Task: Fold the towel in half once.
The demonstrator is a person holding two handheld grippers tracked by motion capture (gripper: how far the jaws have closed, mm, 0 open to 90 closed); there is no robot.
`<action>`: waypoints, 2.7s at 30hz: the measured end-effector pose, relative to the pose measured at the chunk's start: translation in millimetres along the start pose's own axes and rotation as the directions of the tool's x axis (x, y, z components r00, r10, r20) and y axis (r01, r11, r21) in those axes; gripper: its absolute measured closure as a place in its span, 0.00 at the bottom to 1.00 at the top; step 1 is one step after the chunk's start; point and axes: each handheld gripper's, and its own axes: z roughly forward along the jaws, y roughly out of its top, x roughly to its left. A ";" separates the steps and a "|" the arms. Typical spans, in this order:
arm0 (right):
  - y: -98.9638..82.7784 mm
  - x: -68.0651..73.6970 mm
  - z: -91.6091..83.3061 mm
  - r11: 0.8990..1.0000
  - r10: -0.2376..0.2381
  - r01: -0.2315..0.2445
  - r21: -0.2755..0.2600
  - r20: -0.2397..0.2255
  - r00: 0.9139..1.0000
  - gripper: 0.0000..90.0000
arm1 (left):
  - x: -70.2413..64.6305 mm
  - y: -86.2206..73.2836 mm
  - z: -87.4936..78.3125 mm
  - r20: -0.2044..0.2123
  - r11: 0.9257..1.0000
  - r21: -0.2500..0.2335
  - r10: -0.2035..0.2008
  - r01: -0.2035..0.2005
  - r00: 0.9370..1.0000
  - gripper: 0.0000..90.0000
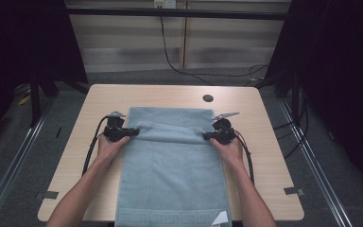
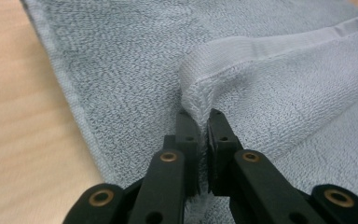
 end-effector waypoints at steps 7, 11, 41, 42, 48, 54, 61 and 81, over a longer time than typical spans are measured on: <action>7.5 -16.2 -2.1 0.997 0.062 -0.062 -0.050 0.003 0.998 0.96 | -8.5 9.1 2.5 -0.014 1.000 0.014 0.011 -0.011 1.000 0.95; 16.1 -9.7 -21.2 0.992 0.012 -0.014 -0.123 -0.018 1.000 0.96 | -14.8 15.0 -26.6 0.031 0.998 -0.058 0.026 -0.024 0.999 0.95; -46.9 88.3 -169.4 0.936 -0.196 0.153 -0.318 -0.107 0.975 0.96 | -106.7 -59.2 -170.8 0.207 0.975 -0.183 0.163 -0.125 0.965 0.94; -61.0 90.5 -163.5 0.945 -0.184 0.142 -0.295 -0.121 0.975 0.96 | -107.3 -69.3 -167.3 0.231 0.979 -0.167 0.157 -0.120 0.960 0.94; -116.4 98.1 -162.7 0.967 -0.189 0.153 -0.204 -0.168 0.968 0.91 | -114.5 -116.1 -158.2 0.283 0.985 -0.092 0.164 -0.143 0.945 0.91; -148.6 112.4 -165.7 0.977 -0.187 0.157 -0.148 -0.222 0.957 0.86 | -128.1 -144.1 -162.3 0.342 0.986 -0.036 0.167 -0.165 0.925 0.90; -166.7 123.6 -187.7 0.979 -0.175 0.145 -0.141 -0.232 0.957 0.77 | -138.9 -148.2 -179.7 0.424 0.977 -0.099 0.214 -0.190 0.880 0.78; -71.7 63.0 -76.5 0.987 -0.151 0.139 -0.084 -0.161 0.975 0.67 | -69.6 -64.3 -83.9 0.213 0.994 -0.032 0.110 -0.105 0.971 0.68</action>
